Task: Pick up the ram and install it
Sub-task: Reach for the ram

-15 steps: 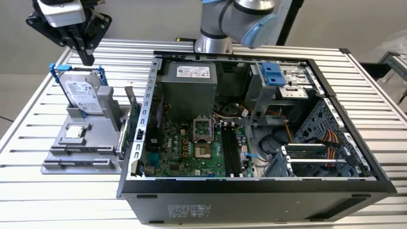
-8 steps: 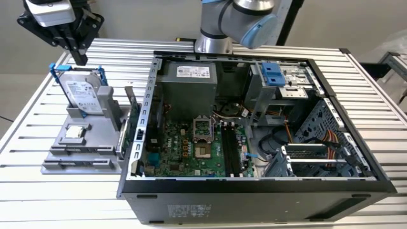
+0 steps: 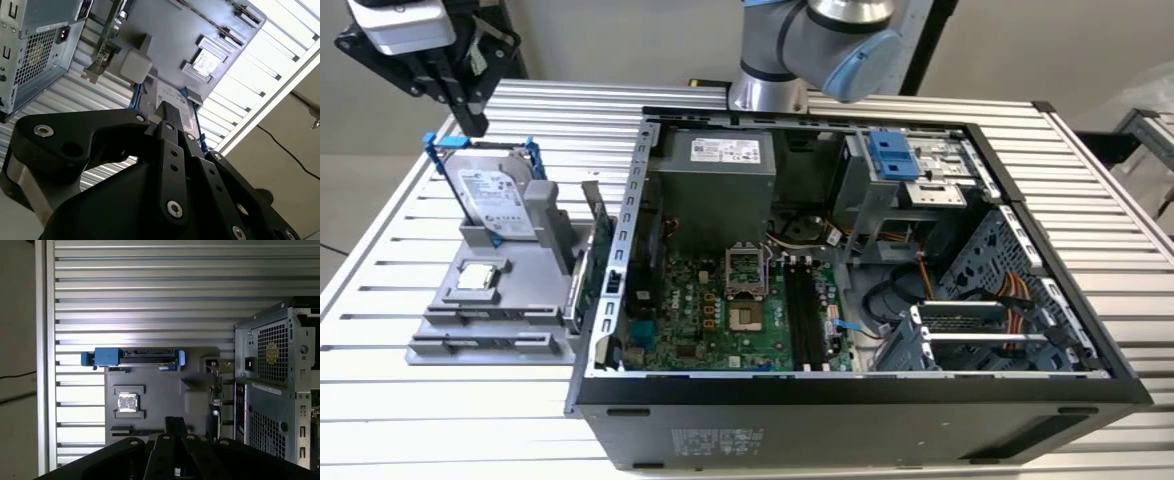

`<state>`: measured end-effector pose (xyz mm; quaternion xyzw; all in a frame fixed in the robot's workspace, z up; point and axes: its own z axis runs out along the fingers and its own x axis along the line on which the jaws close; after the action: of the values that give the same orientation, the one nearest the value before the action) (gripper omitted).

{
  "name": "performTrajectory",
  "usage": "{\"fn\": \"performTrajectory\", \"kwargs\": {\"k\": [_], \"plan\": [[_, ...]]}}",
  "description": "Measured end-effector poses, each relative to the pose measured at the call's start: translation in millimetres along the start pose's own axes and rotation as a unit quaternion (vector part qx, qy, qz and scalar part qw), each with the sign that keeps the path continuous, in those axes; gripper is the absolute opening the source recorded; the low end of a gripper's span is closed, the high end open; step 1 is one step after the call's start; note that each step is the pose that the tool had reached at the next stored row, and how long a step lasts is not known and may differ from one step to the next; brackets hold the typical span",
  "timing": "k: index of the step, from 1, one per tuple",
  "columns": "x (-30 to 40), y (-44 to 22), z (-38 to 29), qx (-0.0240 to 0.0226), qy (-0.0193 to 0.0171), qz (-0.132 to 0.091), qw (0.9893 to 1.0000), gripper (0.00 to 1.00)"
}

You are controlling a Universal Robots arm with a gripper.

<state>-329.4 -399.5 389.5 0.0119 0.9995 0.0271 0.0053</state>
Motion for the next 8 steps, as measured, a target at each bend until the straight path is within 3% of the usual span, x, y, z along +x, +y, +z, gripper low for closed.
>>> {"fn": "performTrajectory", "kwargs": {"k": [8], "plan": [[12.2, 0.0, -0.1, 0.0000, 0.0012, -0.002, 1.0000, 0.00]]}}
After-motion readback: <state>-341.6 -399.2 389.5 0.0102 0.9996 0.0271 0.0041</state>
